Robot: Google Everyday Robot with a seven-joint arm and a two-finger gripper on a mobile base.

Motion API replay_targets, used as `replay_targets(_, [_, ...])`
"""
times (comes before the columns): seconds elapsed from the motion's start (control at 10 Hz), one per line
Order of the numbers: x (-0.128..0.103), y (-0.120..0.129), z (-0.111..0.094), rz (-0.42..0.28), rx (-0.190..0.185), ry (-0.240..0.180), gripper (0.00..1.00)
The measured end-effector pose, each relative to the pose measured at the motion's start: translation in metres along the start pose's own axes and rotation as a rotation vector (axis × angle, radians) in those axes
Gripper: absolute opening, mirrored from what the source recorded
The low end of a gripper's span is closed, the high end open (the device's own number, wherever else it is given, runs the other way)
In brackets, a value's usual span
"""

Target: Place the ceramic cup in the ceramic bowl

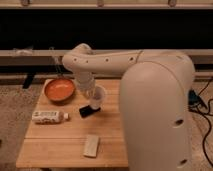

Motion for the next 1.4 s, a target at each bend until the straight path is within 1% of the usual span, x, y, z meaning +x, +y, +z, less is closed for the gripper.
replay_targets(0.1, [-0.023,0.026,-0.012,-0.092,0.022,-0.039,0.00])
replay_targets(0.4, [-0.061,0.072,-0.031,-0.251,0.054,-0.115,0.00])
replay_targets(0.5, [-0.077,0.092,-0.037,-0.322,0.064,-0.145,0.00])
replay_targets(0.6, [-0.087,0.106,-0.040,-0.372,0.069,-0.162,0.03])
replay_targets(0.7, [-0.098,0.120,-0.040,-0.426,0.072,-0.180,0.11])
replay_targets(0.9, [-0.121,0.150,-0.028,-0.509,0.074,-0.205,0.32])
replay_targets(1.0, [-0.128,0.159,-0.020,-0.531,0.078,-0.207,0.39])
replay_targets(1.1, [-0.142,0.170,-0.006,-0.559,0.087,-0.209,0.55])
replay_targets(1.2, [-0.149,0.173,0.000,-0.568,0.090,-0.210,0.63])
replay_targets(1.3, [-0.152,0.178,0.003,-0.580,0.090,-0.218,0.71])
replay_targets(1.4, [-0.154,0.178,0.003,-0.594,0.093,-0.228,0.78])
